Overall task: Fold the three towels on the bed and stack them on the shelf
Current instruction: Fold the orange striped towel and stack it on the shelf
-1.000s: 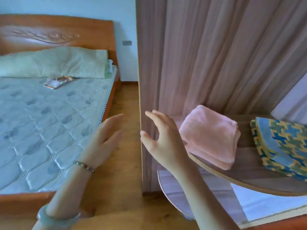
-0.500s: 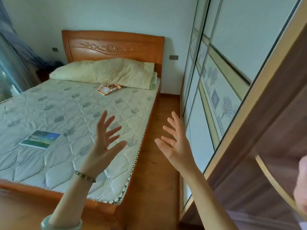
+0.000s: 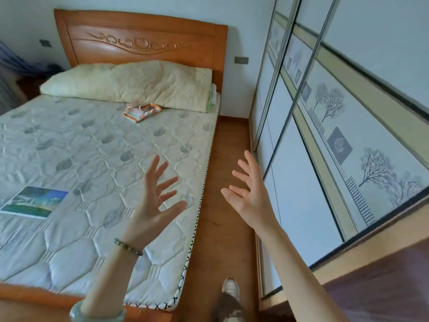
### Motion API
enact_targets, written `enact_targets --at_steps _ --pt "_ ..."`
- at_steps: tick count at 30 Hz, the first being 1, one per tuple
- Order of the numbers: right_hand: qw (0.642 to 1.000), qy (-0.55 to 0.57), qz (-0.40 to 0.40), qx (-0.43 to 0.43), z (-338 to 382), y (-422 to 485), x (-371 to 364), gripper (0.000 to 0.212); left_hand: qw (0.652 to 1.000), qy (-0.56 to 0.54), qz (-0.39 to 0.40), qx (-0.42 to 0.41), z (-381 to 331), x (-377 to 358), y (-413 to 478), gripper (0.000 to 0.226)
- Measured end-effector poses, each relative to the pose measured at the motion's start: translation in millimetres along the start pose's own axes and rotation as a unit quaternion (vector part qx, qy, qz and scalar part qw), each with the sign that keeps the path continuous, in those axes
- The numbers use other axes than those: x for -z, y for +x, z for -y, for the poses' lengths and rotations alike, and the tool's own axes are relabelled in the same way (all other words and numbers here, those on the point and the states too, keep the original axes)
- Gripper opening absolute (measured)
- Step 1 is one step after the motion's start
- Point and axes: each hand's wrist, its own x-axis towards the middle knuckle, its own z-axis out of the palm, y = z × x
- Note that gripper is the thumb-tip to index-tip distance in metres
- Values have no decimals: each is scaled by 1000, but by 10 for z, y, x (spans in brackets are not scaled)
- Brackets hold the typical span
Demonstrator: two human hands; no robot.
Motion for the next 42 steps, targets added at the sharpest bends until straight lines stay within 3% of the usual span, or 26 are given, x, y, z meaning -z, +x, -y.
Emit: enact_targets --at_steps 14,25,42 --pt "996 1 85 13 -821 2992 151 98 992 -8 -117 53 954 -183 2433 99" --pt "994 -23 110 5 -1339 4841 399 96 988 6 -135 73 1644 -341 4278 98" --pt "983 -52 177 4 -2216 8247 37 91 981 62 -154 100 2938 51 7419 102"
